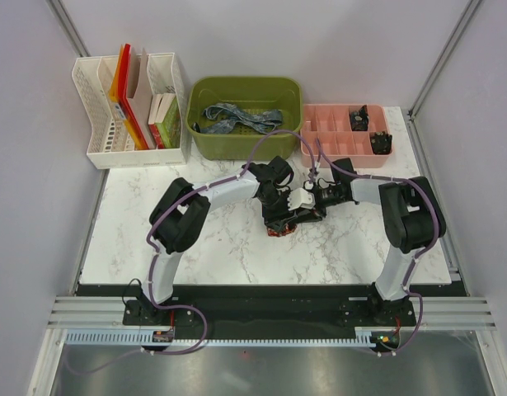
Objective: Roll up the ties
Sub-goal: Roll the tie at the center of the board.
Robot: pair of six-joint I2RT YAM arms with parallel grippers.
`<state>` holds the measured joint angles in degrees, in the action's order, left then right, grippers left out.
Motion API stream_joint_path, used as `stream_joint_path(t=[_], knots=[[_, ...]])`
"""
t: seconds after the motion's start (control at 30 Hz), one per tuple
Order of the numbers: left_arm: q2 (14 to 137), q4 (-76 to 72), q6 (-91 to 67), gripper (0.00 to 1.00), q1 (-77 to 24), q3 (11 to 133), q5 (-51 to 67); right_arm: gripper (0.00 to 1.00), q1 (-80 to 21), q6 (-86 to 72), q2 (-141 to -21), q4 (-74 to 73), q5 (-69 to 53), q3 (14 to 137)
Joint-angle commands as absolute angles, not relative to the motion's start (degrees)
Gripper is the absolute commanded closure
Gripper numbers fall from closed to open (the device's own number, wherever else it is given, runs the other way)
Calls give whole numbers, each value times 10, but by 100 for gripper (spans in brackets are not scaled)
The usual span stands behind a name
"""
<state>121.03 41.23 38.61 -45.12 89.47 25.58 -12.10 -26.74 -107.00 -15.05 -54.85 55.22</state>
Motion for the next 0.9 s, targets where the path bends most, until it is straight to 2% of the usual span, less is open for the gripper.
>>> stream_joint_path(t=[0.0,0.2,0.37,0.47,0.5,0.57,0.6,0.7,0.8,0.87], knots=[[1276,453,409,68,-453,867,198,46,-123,-278,-1045,-128,-572,544],[1274,453,408,67,-452,877,203,41,-144,-299,-1061,-98,-559,540],[1273,453,406,66,-452,883,212,46,-147,-314,-1091,-66,-546,535],[1270,453,408,66,-452,885,215,57,-148,-321,-1099,-54,-542,535],[1270,453,407,65,-450,886,217,67,-148,-320,-1102,-54,-541,534],[1266,452,409,64,-450,887,221,77,-144,-317,-1101,-54,-532,529],[1265,453,409,63,-449,888,222,88,-144,-316,-1103,-55,-530,528],[1256,449,410,61,-446,888,229,100,-139,-310,-1112,-62,-517,527],[1240,446,409,56,-443,887,240,100,-138,-294,-1116,-80,-498,532],[1221,436,410,48,-441,881,251,100,-135,-282,-1118,-91,-485,533]])
